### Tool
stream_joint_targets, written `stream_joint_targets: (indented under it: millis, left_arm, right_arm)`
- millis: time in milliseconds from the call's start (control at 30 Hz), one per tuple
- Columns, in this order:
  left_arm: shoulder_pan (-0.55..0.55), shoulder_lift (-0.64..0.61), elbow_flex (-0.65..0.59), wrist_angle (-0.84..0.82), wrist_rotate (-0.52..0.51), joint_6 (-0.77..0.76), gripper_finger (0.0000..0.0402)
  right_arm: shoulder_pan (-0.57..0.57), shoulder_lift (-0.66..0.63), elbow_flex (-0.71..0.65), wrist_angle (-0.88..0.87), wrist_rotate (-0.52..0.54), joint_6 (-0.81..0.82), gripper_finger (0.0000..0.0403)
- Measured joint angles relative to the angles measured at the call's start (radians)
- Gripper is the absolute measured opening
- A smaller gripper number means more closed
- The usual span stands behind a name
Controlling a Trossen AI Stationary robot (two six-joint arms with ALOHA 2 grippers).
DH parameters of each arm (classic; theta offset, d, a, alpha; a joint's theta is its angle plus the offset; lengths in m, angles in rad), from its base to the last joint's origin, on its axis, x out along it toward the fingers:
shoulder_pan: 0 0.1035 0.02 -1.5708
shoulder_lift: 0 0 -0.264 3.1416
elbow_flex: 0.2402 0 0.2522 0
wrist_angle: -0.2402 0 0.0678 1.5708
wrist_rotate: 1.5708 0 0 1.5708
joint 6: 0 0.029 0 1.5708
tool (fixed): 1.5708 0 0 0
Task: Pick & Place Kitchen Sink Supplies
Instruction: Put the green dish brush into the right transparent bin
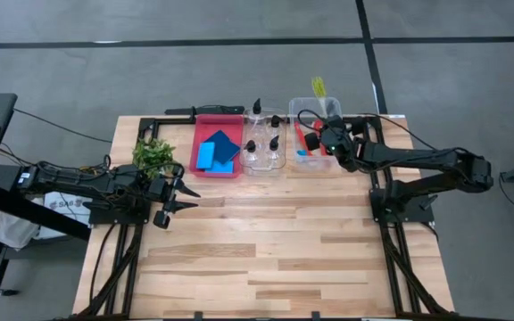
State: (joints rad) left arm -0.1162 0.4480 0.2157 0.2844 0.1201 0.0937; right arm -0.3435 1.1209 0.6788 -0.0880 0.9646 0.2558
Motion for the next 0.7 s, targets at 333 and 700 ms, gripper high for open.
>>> stream_joint_targets:
  millis: [333, 700]
  left_arm:
    - [0.000, 0.000, 0.000, 0.001, 0.000, 0.000, 0.0118]
    - [0.000, 0.000, 0.000, 0.001, 0.000, 0.000, 0.0118]
  right_arm:
    - [0.001, 0.000, 0.000, 0.017, -0.078, 0.000, 0.0074]
    - [0.003, 0.000, 0.000, 0.013, -0.077, 0.000, 0.0111]
